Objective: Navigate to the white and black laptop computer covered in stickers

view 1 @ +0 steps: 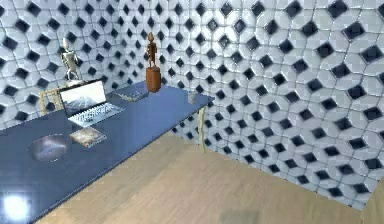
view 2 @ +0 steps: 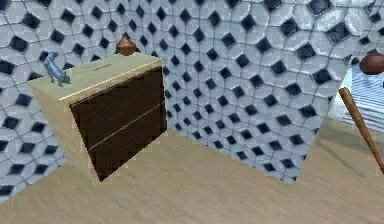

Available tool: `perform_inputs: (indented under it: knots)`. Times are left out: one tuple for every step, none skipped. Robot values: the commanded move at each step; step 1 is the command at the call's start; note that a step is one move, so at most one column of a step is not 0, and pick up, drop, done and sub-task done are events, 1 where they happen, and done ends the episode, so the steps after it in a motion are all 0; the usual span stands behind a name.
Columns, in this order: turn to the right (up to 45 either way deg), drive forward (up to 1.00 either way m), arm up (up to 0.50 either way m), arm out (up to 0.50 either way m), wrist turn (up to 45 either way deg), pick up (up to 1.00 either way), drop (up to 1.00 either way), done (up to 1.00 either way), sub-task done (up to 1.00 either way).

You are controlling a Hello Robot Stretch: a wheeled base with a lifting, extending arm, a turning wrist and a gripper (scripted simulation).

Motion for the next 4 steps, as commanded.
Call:
perform_inputs:
  knots:
    - [6.0,0.00,0.00,0.00,0.0,0.00,0.00,0.00,0.00]
    - [0.0,0.75,0.00,0.00,0.0,0.00,0.00,0.00,0.00]
    - [-45.0,0.00,0.00,0.00,0.0,0.00,0.00,0.00,0.00]
    - [0.0,0.00,0.00,0.00,0.0,0.00,0.00,1.00,0.00]
